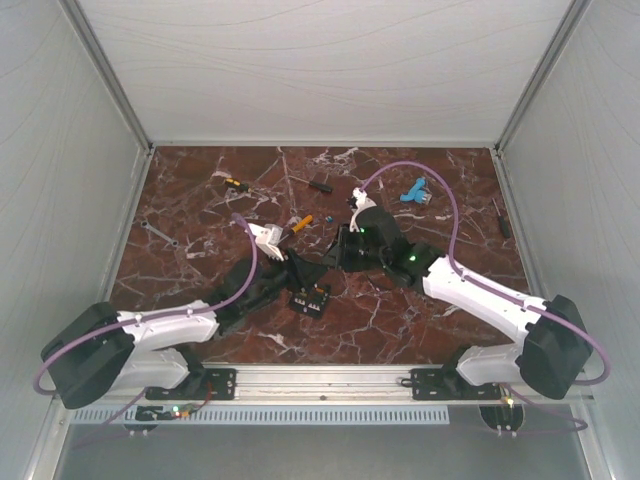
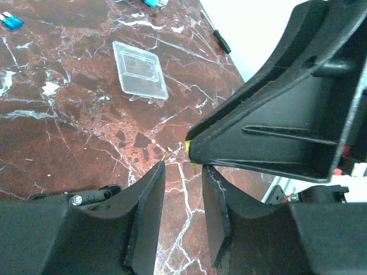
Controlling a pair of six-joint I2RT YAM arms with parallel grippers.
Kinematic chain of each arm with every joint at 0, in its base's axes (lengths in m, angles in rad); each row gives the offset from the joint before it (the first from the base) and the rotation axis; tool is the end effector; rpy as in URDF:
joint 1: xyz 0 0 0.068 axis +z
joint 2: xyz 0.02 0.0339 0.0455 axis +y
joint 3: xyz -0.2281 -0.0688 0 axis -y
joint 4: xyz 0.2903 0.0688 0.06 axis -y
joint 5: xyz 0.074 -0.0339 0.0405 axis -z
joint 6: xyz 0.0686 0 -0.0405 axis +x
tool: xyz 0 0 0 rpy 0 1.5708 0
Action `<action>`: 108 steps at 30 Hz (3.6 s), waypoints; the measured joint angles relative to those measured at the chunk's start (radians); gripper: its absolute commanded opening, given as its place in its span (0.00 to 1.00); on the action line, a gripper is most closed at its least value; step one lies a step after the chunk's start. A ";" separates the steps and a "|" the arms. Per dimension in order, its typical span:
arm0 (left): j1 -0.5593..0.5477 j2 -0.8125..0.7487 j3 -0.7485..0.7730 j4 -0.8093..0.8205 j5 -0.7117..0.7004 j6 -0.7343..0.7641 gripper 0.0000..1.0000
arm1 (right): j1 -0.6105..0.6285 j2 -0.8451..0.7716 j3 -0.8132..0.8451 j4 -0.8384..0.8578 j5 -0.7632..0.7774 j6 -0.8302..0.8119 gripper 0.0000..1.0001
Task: Snap on the fuse box
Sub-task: Pick up the fuse from the center of the board, then install the fuse at the fuse box base.
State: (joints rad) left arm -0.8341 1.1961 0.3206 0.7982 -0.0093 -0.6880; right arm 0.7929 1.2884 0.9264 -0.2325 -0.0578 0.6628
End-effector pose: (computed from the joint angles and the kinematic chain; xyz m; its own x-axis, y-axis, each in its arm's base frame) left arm 0.2092 -0.2297 0.1303 -0.5064 -0.3868 -0.7707 0.5344 0.5606 -0.6325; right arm 0.2549 0.2644 0.2061 -0.7681 0.0956 -0.6331 -0.3452 0.7709 0.5353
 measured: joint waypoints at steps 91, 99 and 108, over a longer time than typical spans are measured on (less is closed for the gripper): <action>0.236 -0.182 -0.034 -0.086 0.827 0.157 0.33 | -0.074 -0.008 0.003 -0.019 -0.821 -0.729 0.00; 0.243 -0.265 -0.035 -0.345 0.516 0.135 0.43 | -0.058 0.031 0.002 -0.034 -0.555 -0.757 0.00; 0.251 -0.217 -0.035 -0.587 0.285 0.063 0.55 | 0.014 0.171 -0.001 -0.032 -0.306 -0.813 0.00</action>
State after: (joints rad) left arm -0.5831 0.9794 0.2852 0.2115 0.2752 -0.6247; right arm 0.8074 1.4597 0.9257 -0.2642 -0.3637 -0.1501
